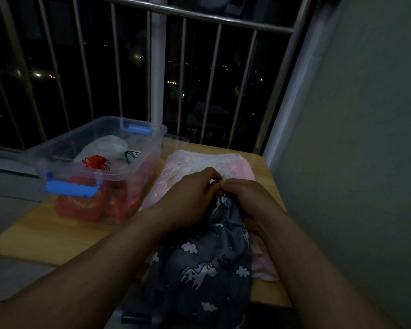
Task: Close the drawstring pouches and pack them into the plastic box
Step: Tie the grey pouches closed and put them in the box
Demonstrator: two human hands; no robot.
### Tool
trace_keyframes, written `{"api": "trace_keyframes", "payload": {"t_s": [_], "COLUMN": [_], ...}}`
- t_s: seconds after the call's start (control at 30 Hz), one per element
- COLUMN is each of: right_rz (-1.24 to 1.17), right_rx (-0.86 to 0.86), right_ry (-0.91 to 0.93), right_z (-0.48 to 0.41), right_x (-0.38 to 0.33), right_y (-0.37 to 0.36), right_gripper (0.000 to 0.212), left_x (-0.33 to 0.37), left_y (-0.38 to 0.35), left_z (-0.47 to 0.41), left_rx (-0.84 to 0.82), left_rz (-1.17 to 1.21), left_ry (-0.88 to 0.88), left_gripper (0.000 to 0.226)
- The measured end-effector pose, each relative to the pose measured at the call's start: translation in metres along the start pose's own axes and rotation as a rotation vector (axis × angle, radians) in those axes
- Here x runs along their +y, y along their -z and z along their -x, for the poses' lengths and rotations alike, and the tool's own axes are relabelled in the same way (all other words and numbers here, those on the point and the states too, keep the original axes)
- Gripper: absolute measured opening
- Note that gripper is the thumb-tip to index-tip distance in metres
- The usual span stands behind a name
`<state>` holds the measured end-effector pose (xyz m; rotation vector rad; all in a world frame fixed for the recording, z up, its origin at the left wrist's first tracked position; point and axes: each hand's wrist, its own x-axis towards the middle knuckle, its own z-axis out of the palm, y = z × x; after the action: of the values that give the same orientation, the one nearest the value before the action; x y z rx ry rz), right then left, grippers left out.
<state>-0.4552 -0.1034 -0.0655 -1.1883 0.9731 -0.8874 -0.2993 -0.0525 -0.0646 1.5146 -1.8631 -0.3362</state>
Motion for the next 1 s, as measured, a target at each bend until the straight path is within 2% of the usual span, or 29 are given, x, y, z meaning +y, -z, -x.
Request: {"api": "trace_keyframes", "payload": {"t_s": [0.13, 0.33, 0.43, 0.57, 0.7, 0.83, 1.0], "right_rz": [0.025, 0.086, 0.197, 0.29, 0.273, 0.29, 0.348], "right_rx": [-0.02, -0.028, 0.009, 0.054, 0.027, -0.025, -0.066], "right_ry": [0.059, 0.095, 0.162, 0.232, 0.237, 0.232, 0.246], "right_z": [0.0, 0.003, 0.003, 0.002, 0.003, 0.006, 0.01], "right_x": [-0.001, -0.002, -0.005, -0.006, -0.008, -0.011, -0.014], "right_y": [-0.001, 0.004, 0.002, 0.005, 0.008, 0.011, 0.013], "right_gripper": [0.022, 0.02, 0.014, 0.016, 0.015, 0.003, 0.012], "left_x": [0.0, 0.0, 0.003, 0.007, 0.004, 0.001, -0.004], "left_y": [0.0, 0.006, 0.011, 0.018, 0.019, 0.014, 0.011], "left_z": [-0.002, 0.0, -0.002, -0.002, 0.002, 0.004, 0.003], "left_rx": [0.011, 0.002, -0.015, -0.059, -0.08, -0.048, -0.087], "left_rz": [-0.11, -0.198, -0.05, 0.295, 0.338, 0.347, 0.468], "left_ry": [-0.021, 0.051, 0.116, 0.261, 0.24, 0.196, 0.224], "left_gripper": [0.021, 0.022, 0.022, 0.028, 0.019, 0.012, 0.007]}}
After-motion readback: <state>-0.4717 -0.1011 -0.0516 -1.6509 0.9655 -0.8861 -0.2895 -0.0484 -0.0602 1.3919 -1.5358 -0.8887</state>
